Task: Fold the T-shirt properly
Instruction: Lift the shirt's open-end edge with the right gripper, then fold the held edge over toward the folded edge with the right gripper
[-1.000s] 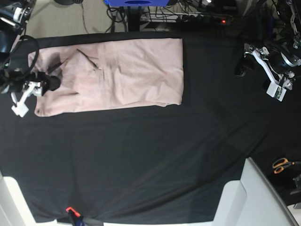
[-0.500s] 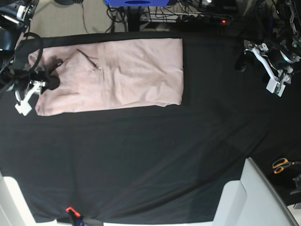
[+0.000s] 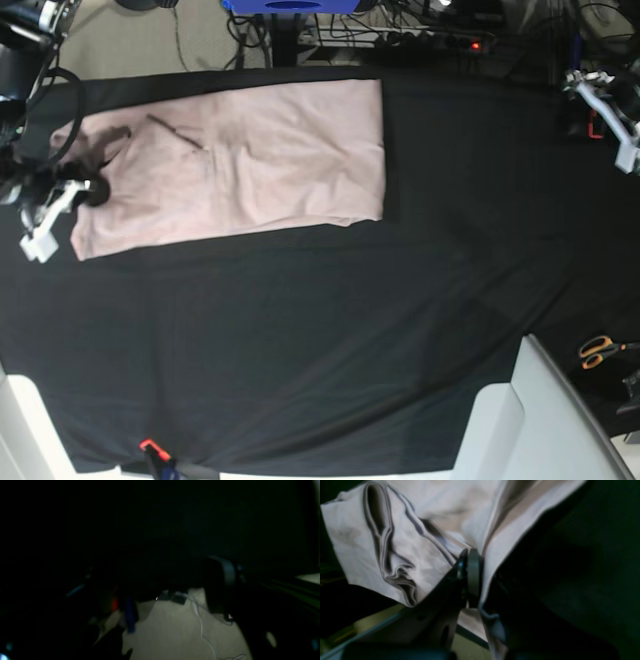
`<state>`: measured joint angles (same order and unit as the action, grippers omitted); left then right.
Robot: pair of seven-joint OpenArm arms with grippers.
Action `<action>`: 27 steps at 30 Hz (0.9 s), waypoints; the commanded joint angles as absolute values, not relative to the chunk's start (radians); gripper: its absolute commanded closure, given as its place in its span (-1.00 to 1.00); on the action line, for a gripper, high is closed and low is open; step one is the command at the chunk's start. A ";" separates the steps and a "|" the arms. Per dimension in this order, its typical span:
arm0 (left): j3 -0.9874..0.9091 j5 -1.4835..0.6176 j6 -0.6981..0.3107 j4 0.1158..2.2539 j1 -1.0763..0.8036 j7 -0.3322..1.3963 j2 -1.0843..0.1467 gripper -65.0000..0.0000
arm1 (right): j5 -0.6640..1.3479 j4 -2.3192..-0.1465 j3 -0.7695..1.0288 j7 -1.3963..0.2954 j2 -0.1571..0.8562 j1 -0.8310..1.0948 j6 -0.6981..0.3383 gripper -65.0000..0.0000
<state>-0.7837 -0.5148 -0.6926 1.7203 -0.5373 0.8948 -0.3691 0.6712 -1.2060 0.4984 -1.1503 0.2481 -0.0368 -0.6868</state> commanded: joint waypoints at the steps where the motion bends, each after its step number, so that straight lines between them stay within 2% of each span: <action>1: -0.809 -0.501 -0.698 1.742 -0.552 0.878 -0.387 -0.34 | 0.694 -1.271 0.504 -1.139 0.255 -0.042 -0.698 0.99; 6: -0.839 -0.209 -0.698 1.742 -0.556 0.878 -0.374 -0.32 | 0.696 -1.497 0.503 -1.145 0.189 0.042 -0.698 0.99; 10: -0.839 -0.128 -0.698 1.742 -0.555 0.865 -0.341 -0.29 | 0.696 -1.641 0.418 -1.158 0.150 0.107 -0.602 0.99; 11: -0.839 -0.125 -0.698 1.742 -0.555 0.846 -0.337 -0.20 | 0.696 -1.676 0.378 -1.150 0.139 0.127 -0.572 0.99; 13: -0.837 -0.120 -0.698 1.742 -0.555 0.823 -0.334 0.13 | 0.696 -1.733 0.317 -1.148 0.108 0.157 -0.490 0.99; 16: -0.834 -0.120 -0.698 1.742 -0.555 0.817 -0.318 0.85 | 0.696 -1.808 0.240 -1.148 0.064 0.191 -0.384 0.99; 17: -0.835 -0.120 -0.698 1.741 -0.555 0.817 -0.315 1.00 | 0.696 -1.828 0.214 -1.147 0.054 0.197 -0.358 0.99; 27: -0.837 -0.120 -0.698 1.735 -0.555 0.817 -0.314 1.00 | 0.696 -1.873 -0.159 -0.983 0.054 0.232 -0.002 0.99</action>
<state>-0.8280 -0.1204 -0.7044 1.7226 -0.5488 0.8265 -0.2977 0.6781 -1.8530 -0.1631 -0.9966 0.0532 0.2451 0.0143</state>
